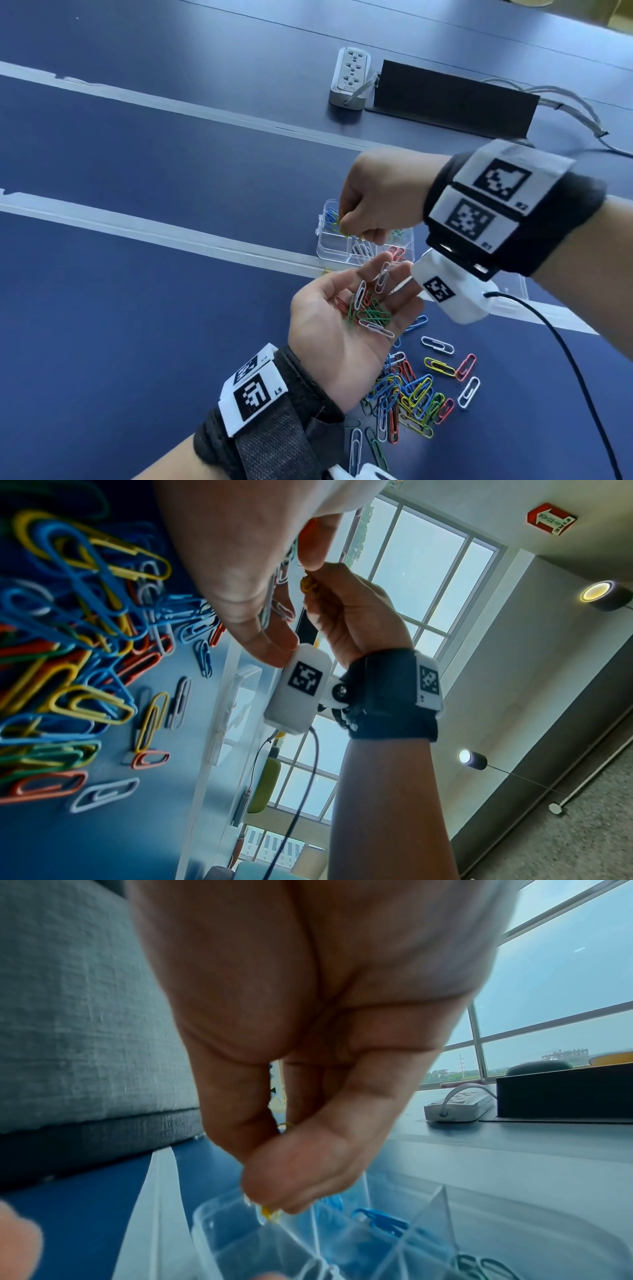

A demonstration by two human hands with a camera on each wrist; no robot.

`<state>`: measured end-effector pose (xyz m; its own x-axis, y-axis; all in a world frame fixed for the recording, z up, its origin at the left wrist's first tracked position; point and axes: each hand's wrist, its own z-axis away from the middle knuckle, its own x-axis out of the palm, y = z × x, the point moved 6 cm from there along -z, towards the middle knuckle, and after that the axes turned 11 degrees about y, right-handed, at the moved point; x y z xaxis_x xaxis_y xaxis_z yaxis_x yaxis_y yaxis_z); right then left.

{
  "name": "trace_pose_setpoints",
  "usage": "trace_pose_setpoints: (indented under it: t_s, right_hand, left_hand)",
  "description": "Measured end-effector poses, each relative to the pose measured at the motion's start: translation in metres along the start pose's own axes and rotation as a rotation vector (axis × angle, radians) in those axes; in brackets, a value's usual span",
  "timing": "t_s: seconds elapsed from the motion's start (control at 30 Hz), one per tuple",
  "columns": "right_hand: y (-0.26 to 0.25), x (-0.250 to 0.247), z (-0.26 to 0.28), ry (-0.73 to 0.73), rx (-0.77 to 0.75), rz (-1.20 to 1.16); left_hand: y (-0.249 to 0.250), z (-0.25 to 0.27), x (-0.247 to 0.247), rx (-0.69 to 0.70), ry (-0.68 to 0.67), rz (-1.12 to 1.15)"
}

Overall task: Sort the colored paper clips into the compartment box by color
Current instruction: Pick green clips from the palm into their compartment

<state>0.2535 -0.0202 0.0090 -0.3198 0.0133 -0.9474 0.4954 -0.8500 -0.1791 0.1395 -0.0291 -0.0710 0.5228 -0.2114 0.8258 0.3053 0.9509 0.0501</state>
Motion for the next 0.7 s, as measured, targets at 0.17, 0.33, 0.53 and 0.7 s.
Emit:
trace_pose_setpoints:
  t_s: [0.17, 0.33, 0.53, 0.7]
  right_hand:
    - [-0.008, 0.004, -0.007, -0.025, -0.021, 0.106]
    - [-0.005, 0.001, -0.008, -0.008, 0.007, 0.062]
    - [-0.001, -0.005, -0.005, 0.037, -0.008, -0.004]
    - [0.0, -0.007, 0.008, 0.058, -0.103, 0.076]
  left_hand:
    - [0.003, -0.001, -0.002, -0.001, 0.008, 0.035]
    - [0.0, -0.001, -0.001, -0.019, -0.011, 0.038]
    - [0.001, 0.001, 0.001, -0.018, -0.016, 0.037]
    - [0.003, 0.001, 0.002, -0.019, -0.018, 0.007]
